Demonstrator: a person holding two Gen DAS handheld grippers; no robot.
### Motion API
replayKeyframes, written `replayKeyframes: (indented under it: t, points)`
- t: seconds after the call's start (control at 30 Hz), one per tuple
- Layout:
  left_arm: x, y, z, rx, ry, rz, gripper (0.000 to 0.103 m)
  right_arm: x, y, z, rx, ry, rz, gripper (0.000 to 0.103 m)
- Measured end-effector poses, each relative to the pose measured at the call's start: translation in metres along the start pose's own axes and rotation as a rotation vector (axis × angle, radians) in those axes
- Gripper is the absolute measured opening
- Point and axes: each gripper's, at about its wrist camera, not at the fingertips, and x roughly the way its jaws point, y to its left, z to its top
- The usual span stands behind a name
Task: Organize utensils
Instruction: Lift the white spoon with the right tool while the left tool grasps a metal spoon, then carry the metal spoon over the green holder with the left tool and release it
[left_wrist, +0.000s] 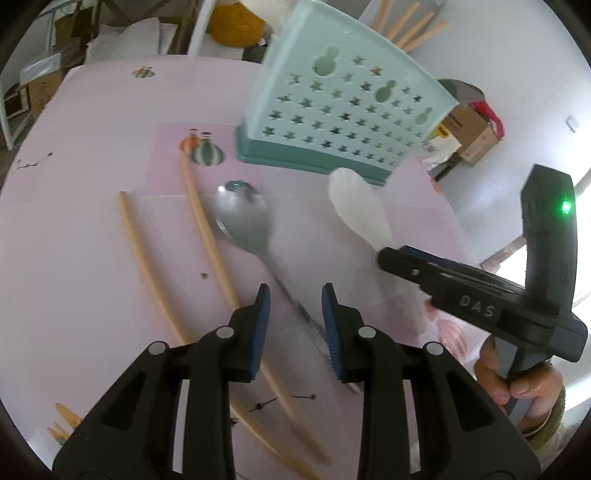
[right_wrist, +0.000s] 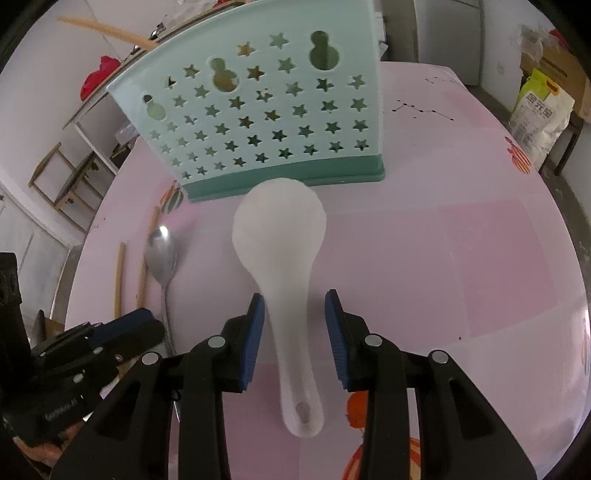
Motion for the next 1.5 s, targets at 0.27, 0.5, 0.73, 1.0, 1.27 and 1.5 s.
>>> replayKeyframes:
  t: [0.27, 0.5, 0.73, 1.0, 1.27, 1.5]
  points:
    - [-0.006, 0.024, 0.014, -0.072, -0.030, 0.086, 0.031, -0.001, -0.007, 0.001, 0.002, 0.002, 0.026, 0.034]
    - [0.008, 0.030, 0.042, -0.076, -0.052, 0.127, 0.035, 0.001, -0.009, 0.003, 0.006, -0.002, 0.036, 0.034]
    - [0.020, 0.020, 0.048, -0.019, -0.051, 0.119, 0.028, 0.002, -0.011, 0.003, 0.010, -0.002, 0.046, 0.034]
    - [0.021, 0.009, 0.043, 0.052, -0.068, 0.162, 0.006, 0.001, -0.011, 0.003, 0.004, -0.006, 0.042, 0.034]
    - [0.004, 0.003, 0.046, 0.041, -0.108, 0.132, 0.000, 0.000, -0.011, 0.002, 0.005, -0.013, 0.041, 0.034]
    - [-0.037, 0.007, 0.049, -0.006, -0.200, 0.105, 0.000, 0.000, -0.011, 0.002, 0.006, -0.013, 0.040, 0.034]
